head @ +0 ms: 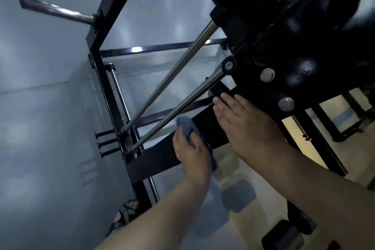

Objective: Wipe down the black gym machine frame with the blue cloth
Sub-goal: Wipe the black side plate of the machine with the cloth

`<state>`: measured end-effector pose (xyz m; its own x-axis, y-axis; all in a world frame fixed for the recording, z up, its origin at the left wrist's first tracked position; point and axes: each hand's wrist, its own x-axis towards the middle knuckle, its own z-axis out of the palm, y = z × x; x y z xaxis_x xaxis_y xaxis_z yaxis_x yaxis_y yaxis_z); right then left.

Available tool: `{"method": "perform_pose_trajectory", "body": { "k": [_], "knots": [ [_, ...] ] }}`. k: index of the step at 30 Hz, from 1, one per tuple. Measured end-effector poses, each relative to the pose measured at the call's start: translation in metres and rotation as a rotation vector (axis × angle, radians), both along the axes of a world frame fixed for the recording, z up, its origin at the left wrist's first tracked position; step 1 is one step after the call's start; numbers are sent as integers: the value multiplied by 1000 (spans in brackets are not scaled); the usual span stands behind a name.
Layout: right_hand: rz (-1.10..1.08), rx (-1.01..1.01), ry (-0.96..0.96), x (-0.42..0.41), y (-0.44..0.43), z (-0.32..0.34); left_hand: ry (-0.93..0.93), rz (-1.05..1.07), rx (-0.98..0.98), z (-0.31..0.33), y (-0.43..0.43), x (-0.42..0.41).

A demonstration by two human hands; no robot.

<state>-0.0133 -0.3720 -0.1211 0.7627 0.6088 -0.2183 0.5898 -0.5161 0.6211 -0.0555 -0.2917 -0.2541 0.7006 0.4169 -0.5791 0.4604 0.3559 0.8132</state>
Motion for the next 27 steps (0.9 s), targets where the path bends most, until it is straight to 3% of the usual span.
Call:
{"method": "perform_pose_trajectory", "body": {
  "k": [7, 10, 13, 18, 22, 25, 27],
  "knots": [
    [12, -93, 71, -6, -14, 82, -126, -40, -141, 76, -19, 25],
    [-45, 26, 78, -8, -31, 106, -219, -85, -179, 109, -27, 30],
    [-130, 130, 56, -16, -45, 135, -188, -146, -214, 140, -30, 27],
    [-236, 268, -164, -21, -67, 170, -309, -281, 70, 186, -26, 14],
    [-248, 249, -218, -27, -69, 172, -366, -343, 95, 221, -29, 16],
    [-309, 302, -259, -30, -68, 182, -597, -376, 261, 247, -37, 32],
    [-355, 352, -300, -36, -68, 192, -681, -416, 233, 264, -42, 47]
  ]
}}
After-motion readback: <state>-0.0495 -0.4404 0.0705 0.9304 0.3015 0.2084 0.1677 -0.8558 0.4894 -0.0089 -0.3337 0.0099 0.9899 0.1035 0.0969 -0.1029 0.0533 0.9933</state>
